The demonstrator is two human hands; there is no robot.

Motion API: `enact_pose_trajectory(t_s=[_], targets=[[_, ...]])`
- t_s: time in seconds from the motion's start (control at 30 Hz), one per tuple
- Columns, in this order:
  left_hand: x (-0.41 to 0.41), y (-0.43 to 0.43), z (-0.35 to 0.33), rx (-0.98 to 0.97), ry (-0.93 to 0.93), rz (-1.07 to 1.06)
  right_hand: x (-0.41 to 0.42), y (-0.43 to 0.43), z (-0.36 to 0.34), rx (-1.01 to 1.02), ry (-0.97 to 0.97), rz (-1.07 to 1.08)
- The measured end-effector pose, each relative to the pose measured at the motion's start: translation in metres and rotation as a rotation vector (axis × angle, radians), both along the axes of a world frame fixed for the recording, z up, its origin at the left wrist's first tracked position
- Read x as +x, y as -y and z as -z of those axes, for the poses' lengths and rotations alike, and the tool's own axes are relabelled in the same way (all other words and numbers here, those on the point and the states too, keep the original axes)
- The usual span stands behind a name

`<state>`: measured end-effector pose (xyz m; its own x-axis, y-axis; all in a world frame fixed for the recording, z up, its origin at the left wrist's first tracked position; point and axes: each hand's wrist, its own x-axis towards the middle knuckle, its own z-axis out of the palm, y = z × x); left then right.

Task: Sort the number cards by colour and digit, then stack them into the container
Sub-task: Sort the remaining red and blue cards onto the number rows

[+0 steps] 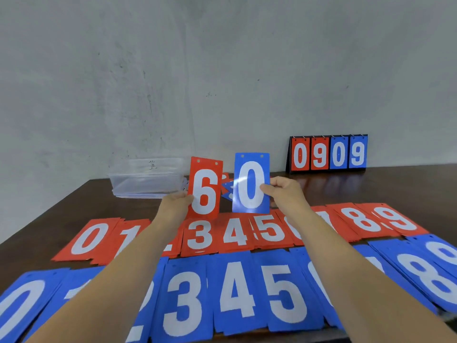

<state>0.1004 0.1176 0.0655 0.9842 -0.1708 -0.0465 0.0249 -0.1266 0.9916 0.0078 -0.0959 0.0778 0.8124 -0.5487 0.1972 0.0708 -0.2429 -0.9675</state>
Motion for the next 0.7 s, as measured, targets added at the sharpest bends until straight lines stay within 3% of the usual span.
enact_pose_trajectory(t_s=[0.4, 0.6, 0.7], targets=[[-0.059, -0.017, 0.018, -0.004, 0.064, 0.200, -0.048, -0.070, 0.015, 0.094, -0.072, -0.061], [-0.080, -0.038, 0.019, -0.070, -0.001, 0.187, -0.050, -0.089, 0.023, 0.076, -0.079, -0.113], [-0.089, -0.051, 0.010, -0.154, -0.053, 0.094, -0.046, -0.109, 0.026, -0.029, -0.061, -0.102]])
